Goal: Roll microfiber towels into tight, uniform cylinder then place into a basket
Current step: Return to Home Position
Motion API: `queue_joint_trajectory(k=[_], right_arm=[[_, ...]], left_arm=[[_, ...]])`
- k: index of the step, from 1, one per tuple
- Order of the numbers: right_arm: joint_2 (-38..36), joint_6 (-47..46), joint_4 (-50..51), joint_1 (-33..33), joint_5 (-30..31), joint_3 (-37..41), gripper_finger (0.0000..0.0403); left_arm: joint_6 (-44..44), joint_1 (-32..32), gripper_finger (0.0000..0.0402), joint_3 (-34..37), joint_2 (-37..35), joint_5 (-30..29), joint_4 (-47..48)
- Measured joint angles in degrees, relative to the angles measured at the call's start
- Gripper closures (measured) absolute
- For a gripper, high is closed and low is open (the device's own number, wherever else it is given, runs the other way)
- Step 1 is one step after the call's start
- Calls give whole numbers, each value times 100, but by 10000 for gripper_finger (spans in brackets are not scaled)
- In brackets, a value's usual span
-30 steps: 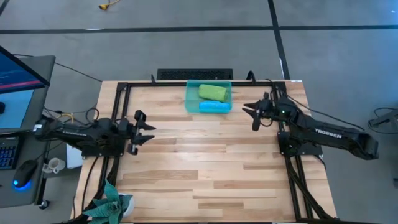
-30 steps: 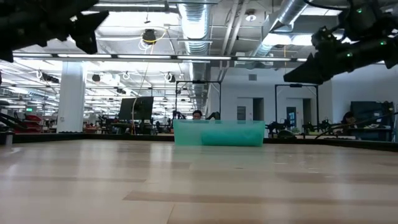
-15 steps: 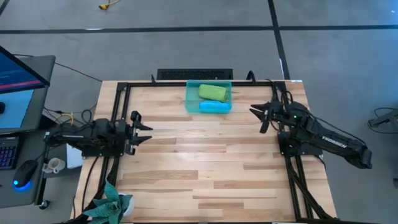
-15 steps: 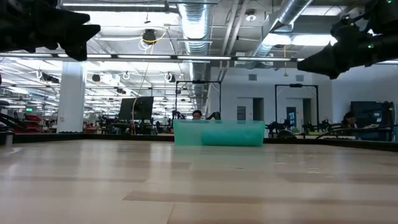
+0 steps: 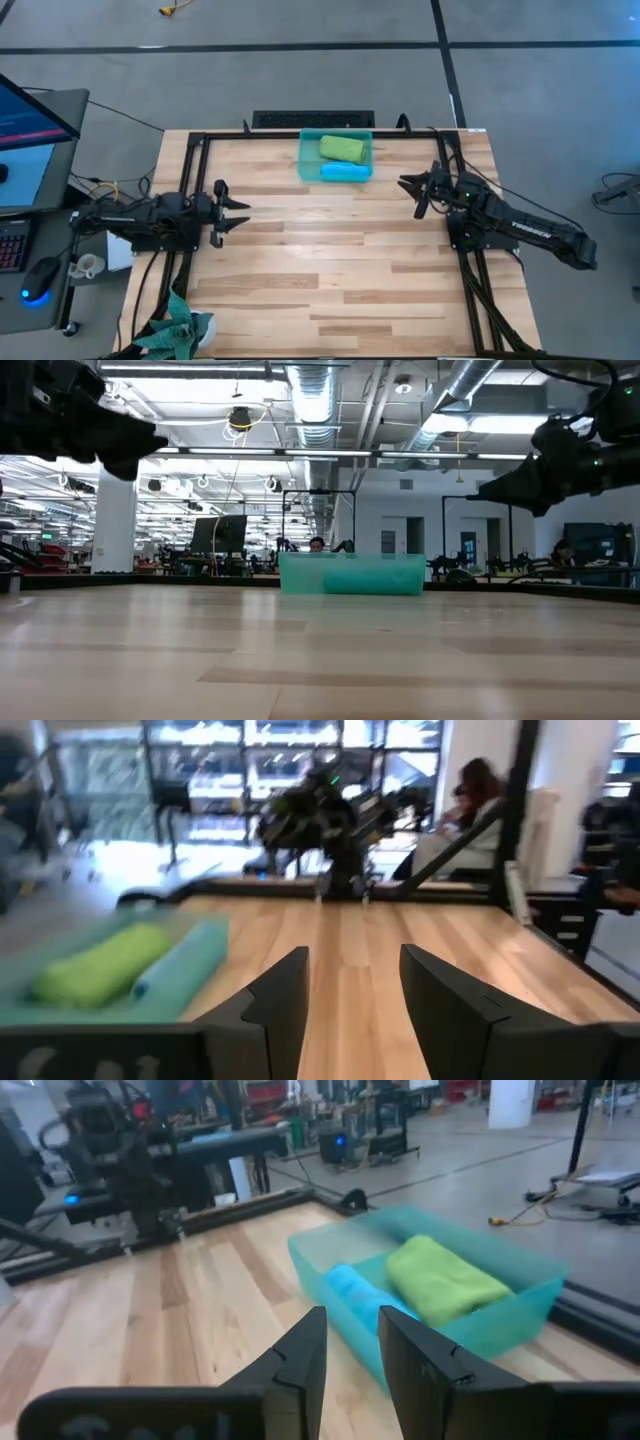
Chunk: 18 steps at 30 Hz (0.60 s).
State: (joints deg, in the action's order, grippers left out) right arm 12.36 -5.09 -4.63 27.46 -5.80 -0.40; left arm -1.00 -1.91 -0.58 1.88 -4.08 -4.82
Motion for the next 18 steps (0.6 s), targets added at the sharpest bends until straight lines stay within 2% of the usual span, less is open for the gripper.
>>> queue_joint_trajectory(k=[3,9,18], right_arm=[[-4,-49,-91,-2,7,0,285],[4,-49,94,5,117,0,285],[4,-49,335,5,118,0,285]], left_arm=[[-268,0,252,-5,39,-213,218],[-467,0,252,-9,119,-225,240],[-246,0,252,-9,121,-227,256]])
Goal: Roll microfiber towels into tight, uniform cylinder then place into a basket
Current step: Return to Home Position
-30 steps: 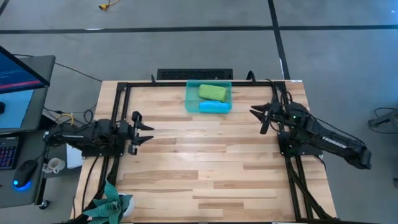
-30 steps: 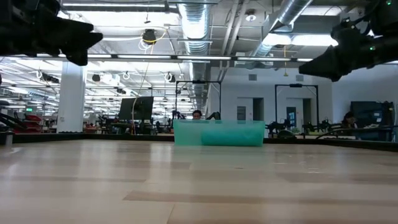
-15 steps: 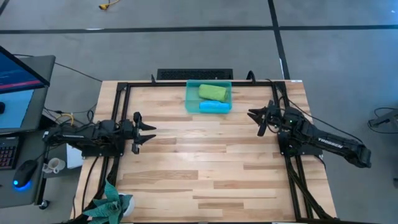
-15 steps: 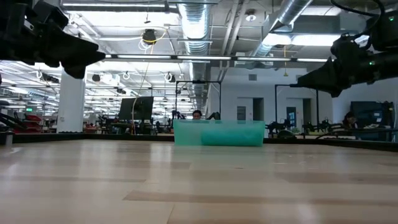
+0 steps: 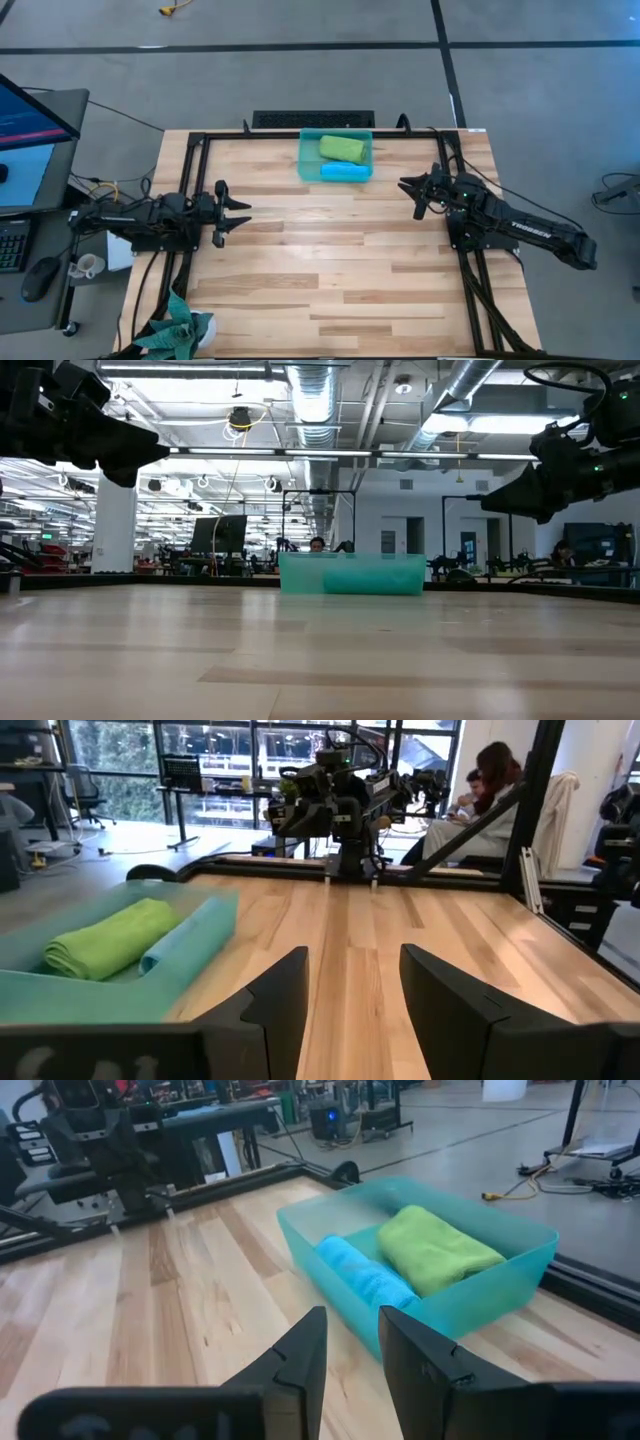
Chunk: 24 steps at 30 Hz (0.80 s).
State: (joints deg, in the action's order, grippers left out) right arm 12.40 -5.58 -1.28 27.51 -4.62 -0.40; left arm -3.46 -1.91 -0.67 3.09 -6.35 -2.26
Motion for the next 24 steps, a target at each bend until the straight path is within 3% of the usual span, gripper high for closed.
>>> queue_joint_trajectory(k=[24], right_arm=[[0,0,2,0,-2,0,285]], left_arm=[[-61,0,252,-2,0,-9,22]])
